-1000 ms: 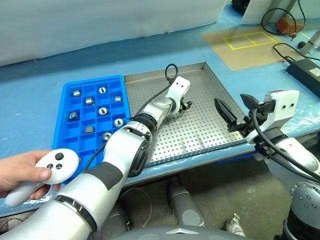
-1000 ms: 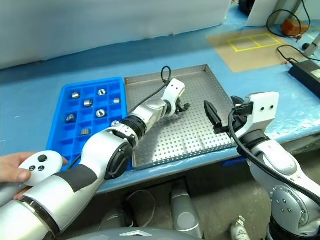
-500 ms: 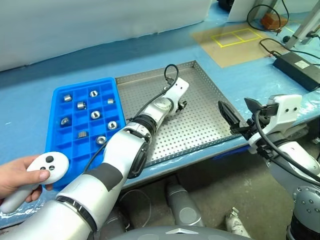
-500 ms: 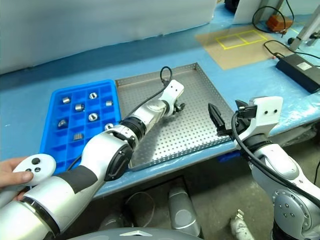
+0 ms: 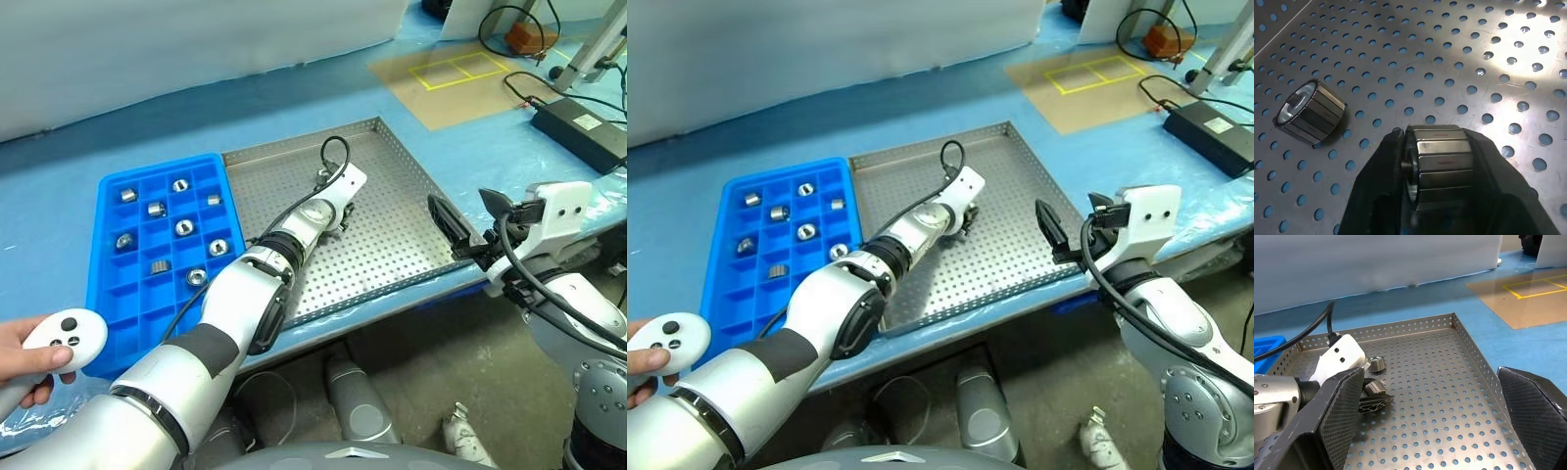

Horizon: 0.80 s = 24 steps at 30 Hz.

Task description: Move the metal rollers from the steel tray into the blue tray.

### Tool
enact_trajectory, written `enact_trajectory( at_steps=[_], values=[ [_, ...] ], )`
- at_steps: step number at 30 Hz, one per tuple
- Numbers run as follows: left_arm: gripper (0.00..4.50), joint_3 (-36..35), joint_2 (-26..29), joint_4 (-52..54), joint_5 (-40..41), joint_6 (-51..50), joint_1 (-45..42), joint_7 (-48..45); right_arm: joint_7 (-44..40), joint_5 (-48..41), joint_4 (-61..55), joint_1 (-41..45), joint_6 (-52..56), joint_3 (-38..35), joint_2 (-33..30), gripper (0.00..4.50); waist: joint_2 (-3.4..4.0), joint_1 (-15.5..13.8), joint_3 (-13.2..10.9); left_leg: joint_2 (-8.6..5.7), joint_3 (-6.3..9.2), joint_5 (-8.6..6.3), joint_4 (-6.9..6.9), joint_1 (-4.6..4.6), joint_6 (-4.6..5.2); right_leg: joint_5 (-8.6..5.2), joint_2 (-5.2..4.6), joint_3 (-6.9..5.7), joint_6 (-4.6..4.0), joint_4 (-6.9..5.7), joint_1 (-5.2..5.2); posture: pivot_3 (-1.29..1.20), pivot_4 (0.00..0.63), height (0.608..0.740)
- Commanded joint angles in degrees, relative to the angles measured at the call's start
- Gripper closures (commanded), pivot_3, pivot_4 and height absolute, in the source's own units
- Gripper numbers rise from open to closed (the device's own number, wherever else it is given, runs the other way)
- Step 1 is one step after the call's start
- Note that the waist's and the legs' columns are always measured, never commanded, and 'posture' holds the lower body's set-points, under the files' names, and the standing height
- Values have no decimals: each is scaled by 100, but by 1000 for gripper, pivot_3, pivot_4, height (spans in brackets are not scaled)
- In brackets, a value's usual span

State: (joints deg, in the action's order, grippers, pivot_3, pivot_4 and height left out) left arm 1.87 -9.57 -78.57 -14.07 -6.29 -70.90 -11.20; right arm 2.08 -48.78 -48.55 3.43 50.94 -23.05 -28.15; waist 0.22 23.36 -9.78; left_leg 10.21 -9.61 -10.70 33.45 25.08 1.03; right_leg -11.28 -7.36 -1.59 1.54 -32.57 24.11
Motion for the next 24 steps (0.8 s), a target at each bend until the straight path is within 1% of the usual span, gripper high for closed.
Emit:
enact_trajectory(
  at_steps=[1, 6, 12, 15, 19, 24],
  values=[
    [3201, 121, -270, -57, -147, 2, 169, -175, -65, 33, -49, 94, -155, 30, -85, 0, 0, 6, 0, 0, 1, 0, 0, 0, 0, 0, 0, 0, 0, 0, 0, -863, 150, 740],
    [3201, -64, -276, -29, 20, 61, 58, -250, -136, 87, 44, 149, -195, 65, -126, 0, 1, 5, 1, -12, 10, -1, 0, 5, 3, -3, -7, -3, 5, 0, -4, -849, 150, 740],
    [3202, -386, -210, 62, 387, 303, -233, -944, -247, 111, 212, 375, -225, 150, -175, 0, 1, 5, 1, -22, 11, 3, 0, 7, 29, -5, -16, -3, 8, 0, -3, -814, 150, 740],
    [3202, -446, -70, 114, 470, 481, -366, -1266, -346, 148, 330, 494, -244, 217, -196, 0, 1, -1, 0, -26, 11, 2, 0, 8, 33, -4, -20, -3, 7, -1, -3, -791, 150, 740],
    [3202, -559, 320, 193, 624, 656, -567, -1851, -522, 269, 595, 758, -303, 387, -212, 0, 1, -44, 0, -33, 11, 1, 0, 8, 37, -1, -30, -3, 3, -2, -3, -748, 150, 740],
    [3202, -449, 856, 314, 621, 1114, -626, -2732, -804, 405, 922, 1049, -410, 550, -236, 0, 1, -70, 0, -32, 9, 1, 0, 1, 41, 17, -31, -2, -28, -9, -3, -676, 150, 740]
  ],
)
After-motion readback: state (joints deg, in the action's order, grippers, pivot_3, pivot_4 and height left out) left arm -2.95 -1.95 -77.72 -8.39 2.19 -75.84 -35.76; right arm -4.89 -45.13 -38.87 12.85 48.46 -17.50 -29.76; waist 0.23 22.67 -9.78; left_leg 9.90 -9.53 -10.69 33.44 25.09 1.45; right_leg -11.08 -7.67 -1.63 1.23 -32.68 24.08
